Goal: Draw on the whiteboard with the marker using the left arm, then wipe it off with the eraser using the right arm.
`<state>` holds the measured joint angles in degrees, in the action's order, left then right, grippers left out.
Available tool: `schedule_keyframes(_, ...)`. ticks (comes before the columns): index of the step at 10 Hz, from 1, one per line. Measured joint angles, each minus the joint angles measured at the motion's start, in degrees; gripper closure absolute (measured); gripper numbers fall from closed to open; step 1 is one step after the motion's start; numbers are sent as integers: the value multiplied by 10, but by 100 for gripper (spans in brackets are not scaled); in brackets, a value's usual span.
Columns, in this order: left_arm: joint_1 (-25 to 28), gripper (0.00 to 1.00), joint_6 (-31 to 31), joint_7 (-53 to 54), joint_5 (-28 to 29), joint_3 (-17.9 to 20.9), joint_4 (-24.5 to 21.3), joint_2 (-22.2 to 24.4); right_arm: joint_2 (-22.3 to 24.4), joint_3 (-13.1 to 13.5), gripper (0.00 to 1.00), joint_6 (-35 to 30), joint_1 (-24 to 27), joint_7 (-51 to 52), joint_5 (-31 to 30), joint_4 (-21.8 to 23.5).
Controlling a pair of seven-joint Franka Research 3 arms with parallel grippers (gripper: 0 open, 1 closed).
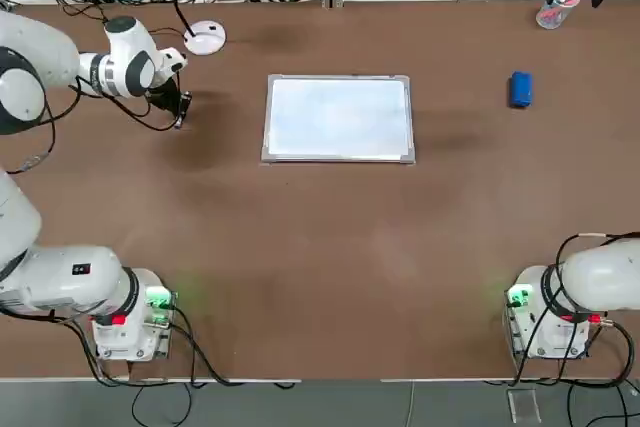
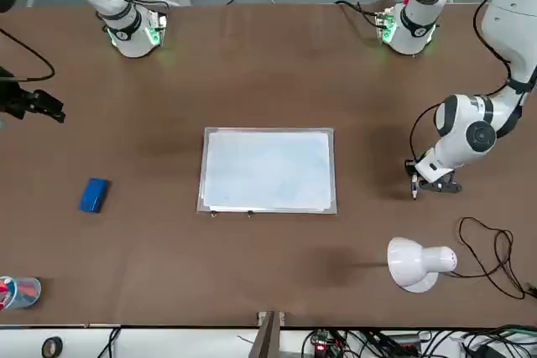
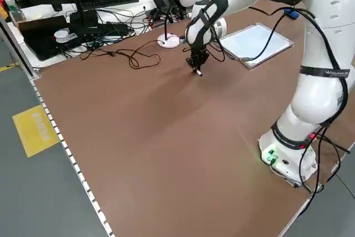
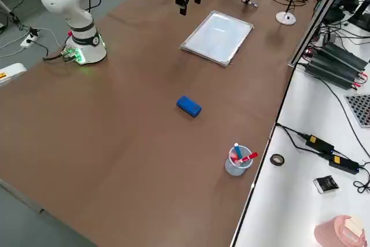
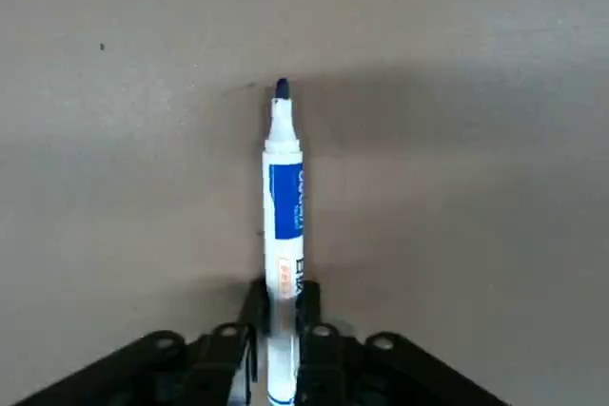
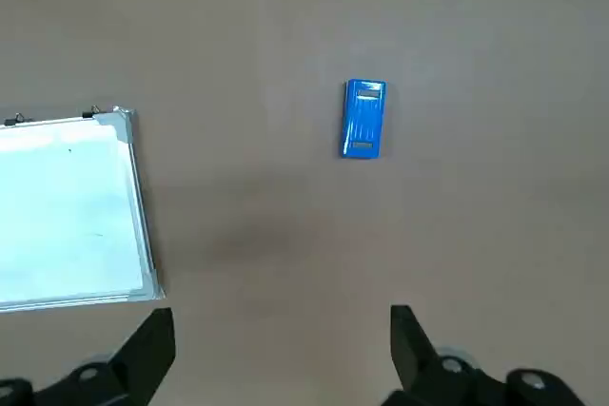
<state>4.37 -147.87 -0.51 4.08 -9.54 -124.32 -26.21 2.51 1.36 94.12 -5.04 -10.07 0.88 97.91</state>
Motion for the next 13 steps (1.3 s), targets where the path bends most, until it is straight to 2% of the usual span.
schedule_keyframes(2,1,82,38,-21,0,-11,22,5,0,0,0,-1,0,0,0,0)
schedule_keyframes(4,2,82,135,-74,-15,-45,76,14,0,0,0,-3,0,1,0,0)
schedule_keyframes(5,0,82,183,-109,-40,-66,106,18,0,0,0,-5,0,1,0,0)
schedule_keyframes(7,-6,82,233,-180,-111,-111,149,23,0,0,0,-6,0,1,0,0)
schedule_keyframes(10,-20,82,240,-282,-249,-169,183,11,0,0,0,-8,0,2,0,0)
schedule_keyframes(13,-48,82,240,-362,-413,-189,235,-36,0,0,0,-10,0,2,0,0)
